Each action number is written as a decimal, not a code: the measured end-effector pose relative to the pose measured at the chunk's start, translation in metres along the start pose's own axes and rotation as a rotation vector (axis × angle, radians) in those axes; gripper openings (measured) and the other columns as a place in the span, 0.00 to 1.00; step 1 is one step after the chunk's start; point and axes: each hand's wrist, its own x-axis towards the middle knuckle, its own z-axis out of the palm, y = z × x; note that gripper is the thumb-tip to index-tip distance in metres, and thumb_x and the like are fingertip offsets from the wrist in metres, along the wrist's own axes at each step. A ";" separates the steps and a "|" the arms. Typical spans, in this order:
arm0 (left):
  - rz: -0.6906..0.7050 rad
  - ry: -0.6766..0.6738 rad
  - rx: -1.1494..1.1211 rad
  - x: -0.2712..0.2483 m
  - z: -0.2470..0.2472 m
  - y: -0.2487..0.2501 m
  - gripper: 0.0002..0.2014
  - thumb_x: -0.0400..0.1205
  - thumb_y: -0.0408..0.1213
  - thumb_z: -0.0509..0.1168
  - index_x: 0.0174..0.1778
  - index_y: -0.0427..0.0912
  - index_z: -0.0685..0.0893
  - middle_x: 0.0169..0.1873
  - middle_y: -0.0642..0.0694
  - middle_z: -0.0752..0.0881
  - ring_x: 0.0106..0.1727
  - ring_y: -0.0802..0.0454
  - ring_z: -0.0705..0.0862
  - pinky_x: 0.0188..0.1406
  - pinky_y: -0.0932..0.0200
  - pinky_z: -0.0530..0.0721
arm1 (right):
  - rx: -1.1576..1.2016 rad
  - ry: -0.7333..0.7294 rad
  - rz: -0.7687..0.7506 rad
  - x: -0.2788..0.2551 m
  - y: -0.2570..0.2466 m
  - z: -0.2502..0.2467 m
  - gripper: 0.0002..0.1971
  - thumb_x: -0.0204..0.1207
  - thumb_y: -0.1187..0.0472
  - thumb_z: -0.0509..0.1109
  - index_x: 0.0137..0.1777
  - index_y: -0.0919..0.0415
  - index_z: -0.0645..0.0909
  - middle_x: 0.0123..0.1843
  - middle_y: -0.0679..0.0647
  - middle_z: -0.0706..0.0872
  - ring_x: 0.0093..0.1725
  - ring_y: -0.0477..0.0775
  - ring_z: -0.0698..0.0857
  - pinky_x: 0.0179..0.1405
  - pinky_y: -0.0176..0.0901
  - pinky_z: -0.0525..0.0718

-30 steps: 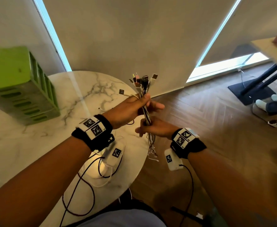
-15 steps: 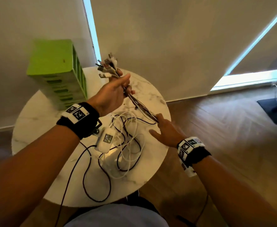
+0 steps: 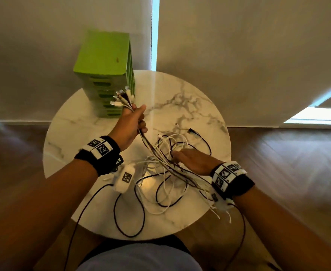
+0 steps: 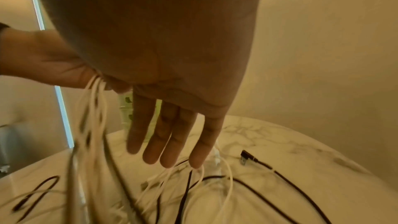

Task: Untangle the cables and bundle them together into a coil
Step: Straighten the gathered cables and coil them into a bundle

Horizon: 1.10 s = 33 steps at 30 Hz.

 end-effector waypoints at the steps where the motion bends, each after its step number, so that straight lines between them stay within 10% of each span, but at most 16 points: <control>1: -0.007 0.008 0.007 0.002 -0.005 -0.003 0.15 0.90 0.37 0.61 0.41 0.52 0.63 0.23 0.57 0.67 0.23 0.56 0.63 0.26 0.58 0.68 | -0.004 0.037 -0.013 0.014 0.001 -0.011 0.26 0.91 0.44 0.50 0.59 0.59 0.85 0.60 0.59 0.87 0.61 0.59 0.83 0.66 0.55 0.77; 8: -0.039 0.005 0.095 0.002 -0.018 -0.020 0.14 0.91 0.35 0.60 0.42 0.51 0.63 0.28 0.51 0.64 0.24 0.53 0.62 0.25 0.57 0.68 | -0.204 0.113 -0.031 0.115 0.018 -0.024 0.16 0.89 0.64 0.59 0.71 0.69 0.80 0.72 0.68 0.81 0.72 0.67 0.79 0.66 0.45 0.67; 14: -0.079 0.040 0.115 0.003 -0.022 -0.025 0.13 0.91 0.33 0.59 0.43 0.47 0.63 0.24 0.52 0.65 0.22 0.54 0.64 0.23 0.58 0.71 | -0.329 0.133 -0.021 0.161 0.025 -0.007 0.25 0.87 0.45 0.57 0.47 0.66 0.84 0.51 0.69 0.87 0.53 0.69 0.86 0.47 0.52 0.79; 18: -0.087 0.040 0.131 0.006 -0.023 -0.028 0.14 0.91 0.33 0.59 0.41 0.47 0.63 0.21 0.55 0.67 0.21 0.55 0.65 0.23 0.57 0.70 | -0.473 0.032 0.023 0.169 0.024 -0.005 0.18 0.86 0.51 0.61 0.64 0.62 0.83 0.65 0.67 0.80 0.65 0.70 0.82 0.65 0.59 0.82; 24: -0.073 0.019 0.188 0.007 -0.025 -0.029 0.14 0.91 0.33 0.59 0.41 0.46 0.63 0.19 0.55 0.68 0.20 0.55 0.67 0.25 0.56 0.72 | -0.379 0.099 0.001 0.167 0.031 -0.027 0.09 0.87 0.54 0.61 0.52 0.60 0.74 0.59 0.68 0.82 0.59 0.70 0.82 0.52 0.55 0.77; 28: -0.065 0.027 0.214 0.008 -0.024 -0.030 0.14 0.91 0.33 0.59 0.42 0.46 0.64 0.19 0.55 0.68 0.21 0.55 0.67 0.26 0.55 0.73 | -0.480 0.283 -0.148 0.159 0.023 -0.017 0.21 0.78 0.62 0.69 0.71 0.59 0.77 0.66 0.62 0.79 0.62 0.70 0.80 0.56 0.60 0.79; 33: -0.064 0.036 0.220 0.005 -0.023 -0.030 0.13 0.91 0.33 0.59 0.43 0.46 0.64 0.20 0.55 0.67 0.20 0.54 0.66 0.26 0.54 0.72 | -0.660 -0.035 -0.209 0.160 0.016 0.005 0.17 0.77 0.58 0.68 0.66 0.49 0.81 0.65 0.53 0.79 0.70 0.58 0.76 0.68 0.54 0.68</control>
